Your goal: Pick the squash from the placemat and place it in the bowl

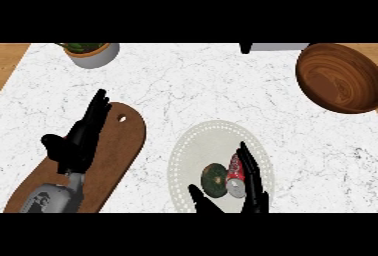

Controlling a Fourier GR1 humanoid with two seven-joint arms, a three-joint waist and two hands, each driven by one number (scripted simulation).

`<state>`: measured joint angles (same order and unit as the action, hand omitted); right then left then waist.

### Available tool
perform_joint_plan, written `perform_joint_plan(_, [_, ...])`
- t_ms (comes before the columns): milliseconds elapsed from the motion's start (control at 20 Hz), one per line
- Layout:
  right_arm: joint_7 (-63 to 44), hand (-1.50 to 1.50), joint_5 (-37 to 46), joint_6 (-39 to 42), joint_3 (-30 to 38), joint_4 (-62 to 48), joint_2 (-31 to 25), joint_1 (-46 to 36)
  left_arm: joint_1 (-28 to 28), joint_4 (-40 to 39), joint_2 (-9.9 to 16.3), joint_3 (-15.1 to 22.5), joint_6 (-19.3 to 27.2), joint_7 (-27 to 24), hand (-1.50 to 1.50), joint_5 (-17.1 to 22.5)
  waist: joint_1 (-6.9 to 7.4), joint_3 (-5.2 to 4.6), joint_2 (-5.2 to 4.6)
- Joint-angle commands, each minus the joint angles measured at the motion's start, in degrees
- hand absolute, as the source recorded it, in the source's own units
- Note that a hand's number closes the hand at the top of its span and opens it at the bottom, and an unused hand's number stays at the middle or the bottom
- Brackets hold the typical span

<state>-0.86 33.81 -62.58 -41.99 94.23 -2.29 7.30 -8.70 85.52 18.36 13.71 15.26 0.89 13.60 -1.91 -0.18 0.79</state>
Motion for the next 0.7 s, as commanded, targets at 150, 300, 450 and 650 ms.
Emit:
perform_joint_plan(150, [-12.7, -1.5, 22.1, 1.0, 0.8, 9.4, 2.2, 15.5, 0.2, 1.4, -1.2, 0.9, 1.6, 0.2, 0.0, -2.0, -0.36, -0.19, -0.45])
perform_joint_plan(300, [-22.0, -1.5, 28.6, 7.8, 0.2, 15.5, 2.3, 17.8, 1.9, 3.8, -0.8, 1.3, 1.8, 1.5, 0.0, -2.2, 0.79, -0.13, -0.59])
perform_joint_plan(450, [-32.0, -1.5, 32.5, 16.2, -1.4, 20.8, 2.3, 17.6, -0.6, 1.9, -1.9, 1.1, 1.5, 0.8, 0.0, -2.5, 0.97, -0.1, -0.86])
perform_joint_plan(650, [-44.3, -1.5, 36.5, 26.4, -1.9, 24.9, 2.3, 17.3, -1.4, 1.9, -3.1, 2.2, 1.5, 2.1, 0.0, -3.2, 1.36, -0.02, -0.92])
